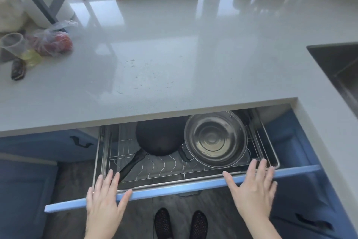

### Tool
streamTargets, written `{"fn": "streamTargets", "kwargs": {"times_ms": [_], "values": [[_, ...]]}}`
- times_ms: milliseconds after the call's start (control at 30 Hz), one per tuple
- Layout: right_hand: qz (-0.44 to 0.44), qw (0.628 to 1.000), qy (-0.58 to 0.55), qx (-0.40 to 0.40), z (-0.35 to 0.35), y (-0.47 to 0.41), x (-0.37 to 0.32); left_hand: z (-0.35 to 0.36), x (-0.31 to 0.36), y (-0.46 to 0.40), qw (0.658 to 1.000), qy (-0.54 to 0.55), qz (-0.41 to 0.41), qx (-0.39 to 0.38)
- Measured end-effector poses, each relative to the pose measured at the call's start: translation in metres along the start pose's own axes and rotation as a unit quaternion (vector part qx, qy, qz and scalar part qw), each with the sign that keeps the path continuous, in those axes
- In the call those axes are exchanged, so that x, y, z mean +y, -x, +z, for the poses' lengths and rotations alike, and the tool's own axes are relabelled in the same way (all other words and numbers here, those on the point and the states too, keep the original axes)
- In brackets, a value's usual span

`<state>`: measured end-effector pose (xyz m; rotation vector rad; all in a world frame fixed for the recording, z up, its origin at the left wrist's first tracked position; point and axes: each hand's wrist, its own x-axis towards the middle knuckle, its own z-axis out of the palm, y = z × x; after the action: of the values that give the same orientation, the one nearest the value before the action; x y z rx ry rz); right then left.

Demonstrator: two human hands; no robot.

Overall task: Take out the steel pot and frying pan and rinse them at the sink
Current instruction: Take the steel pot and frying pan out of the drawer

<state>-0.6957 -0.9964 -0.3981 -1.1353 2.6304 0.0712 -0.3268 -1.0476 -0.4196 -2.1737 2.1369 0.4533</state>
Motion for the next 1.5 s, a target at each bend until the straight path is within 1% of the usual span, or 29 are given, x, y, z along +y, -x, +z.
{"fn": "streamTargets", "kwargs": {"times_ms": [300,533,667,767,833,900,967,1033,1167,1267,1367,1500], "values": [[-0.002,1.000,-0.005,-0.028,-0.002,0.028,0.021,0.001,-0.004,0.036,0.999,0.005,-0.020,-0.036],[-0.022,0.999,-0.010,-0.047,-0.005,0.040,0.040,-0.006,-0.003,0.054,0.997,-0.008,-0.032,-0.069],[-0.047,0.997,-0.041,-0.036,-0.016,0.024,0.061,-0.008,-0.004,0.056,0.996,-0.014,-0.034,-0.086],[-0.077,0.995,-0.062,-0.027,-0.026,-0.014,0.082,-0.013,0.003,0.053,0.994,0.001,-0.051,-0.101],[-0.104,0.991,-0.063,-0.052,-0.034,-0.048,0.093,-0.017,0.017,0.043,0.994,0.044,-0.051,-0.091],[-0.140,0.984,-0.057,-0.099,-0.041,-0.080,0.099,-0.016,0.041,0.025,0.993,0.066,-0.014,-0.099],[-0.182,0.971,-0.028,-0.152,-0.046,-0.105,0.097,-0.010,0.074,0.003,0.990,0.050,0.046,-0.123],[-0.229,0.956,0.016,-0.185,-0.045,-0.123,0.092,-0.002,0.111,-0.020,0.987,0.035,0.091,-0.131],[-0.305,0.929,0.102,-0.182,-0.031,-0.155,0.078,0.026,0.168,-0.049,0.976,-0.038,0.141,-0.160],[-0.328,0.919,0.125,-0.182,-0.016,-0.180,0.066,0.054,0.189,-0.057,0.968,-0.086,0.138,-0.190],[-0.332,0.916,0.123,-0.190,-0.006,-0.206,0.054,0.081,0.199,-0.070,0.971,-0.074,0.109,-0.199],[-0.317,0.911,0.141,-0.221,0.000,-0.235,0.041,0.100,0.206,-0.080,0.974,-0.064,0.099,-0.193]]}}
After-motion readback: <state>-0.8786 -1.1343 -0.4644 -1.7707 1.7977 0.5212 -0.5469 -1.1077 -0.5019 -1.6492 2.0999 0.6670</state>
